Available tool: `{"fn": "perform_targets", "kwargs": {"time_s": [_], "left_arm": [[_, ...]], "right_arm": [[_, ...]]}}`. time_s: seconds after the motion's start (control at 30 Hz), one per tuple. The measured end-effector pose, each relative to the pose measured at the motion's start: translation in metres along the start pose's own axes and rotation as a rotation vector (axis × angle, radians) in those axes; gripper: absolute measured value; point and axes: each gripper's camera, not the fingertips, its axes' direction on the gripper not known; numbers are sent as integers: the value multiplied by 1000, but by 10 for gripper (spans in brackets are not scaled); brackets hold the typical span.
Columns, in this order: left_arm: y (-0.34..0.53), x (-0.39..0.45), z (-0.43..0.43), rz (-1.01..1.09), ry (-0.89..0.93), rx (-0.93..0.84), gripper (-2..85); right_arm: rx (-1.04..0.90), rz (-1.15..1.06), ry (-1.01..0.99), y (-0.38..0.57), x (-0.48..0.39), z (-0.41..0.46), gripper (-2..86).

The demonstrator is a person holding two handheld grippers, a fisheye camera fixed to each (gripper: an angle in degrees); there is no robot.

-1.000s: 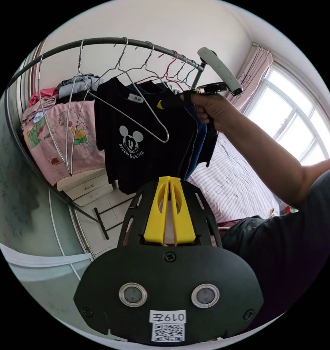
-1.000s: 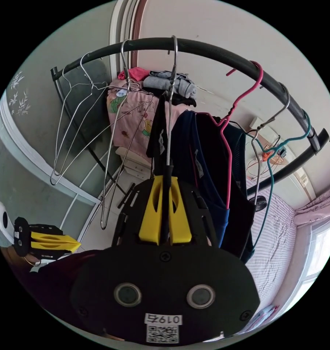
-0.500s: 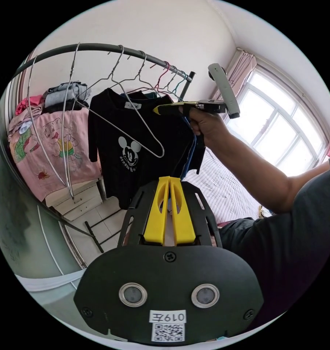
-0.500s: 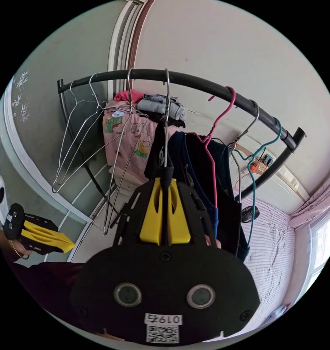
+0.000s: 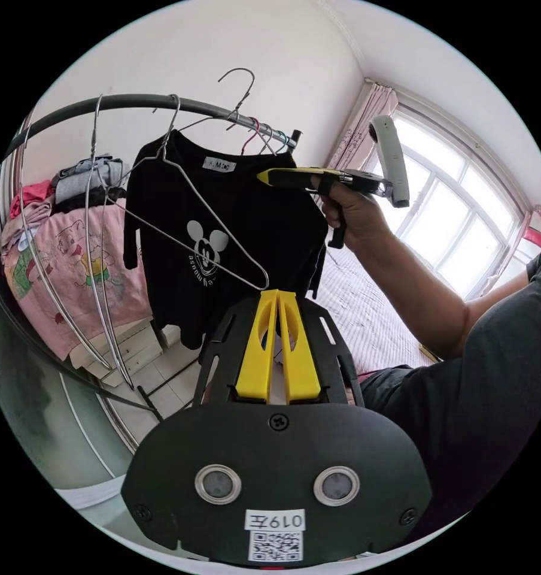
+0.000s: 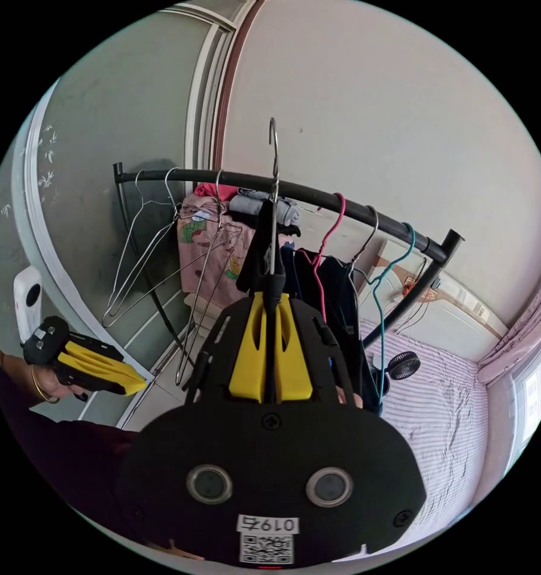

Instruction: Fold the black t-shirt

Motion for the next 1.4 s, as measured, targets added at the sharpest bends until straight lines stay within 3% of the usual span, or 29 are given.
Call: {"fn": "perform_targets", "kwargs": {"time_s": [0.43,0.77,0.97,1.1,1.23,1.33,1.4], "left_arm": [[-74,15,-26,173,20,56,11],[-166,47,-45,319,-126,151,63],[-261,65,-13,379,74,94,119],[-332,105,34,573,321,-39,147],[-386,163,74,838,443,-81,149],[-424,211,101,955,678,-148,136],[-444,241,118,987,740,-163,126]], "right_arm": [[-69,-32,25,54,-40,-103,-9],[-68,60,111,113,-64,-276,-9],[-102,112,249,138,-98,-390,-9],[-126,160,350,147,-127,-475,-9],[-146,197,453,151,-154,-547,-9],[-175,251,550,154,-171,-603,-9],[-198,271,620,159,-183,-643,-9]]}}
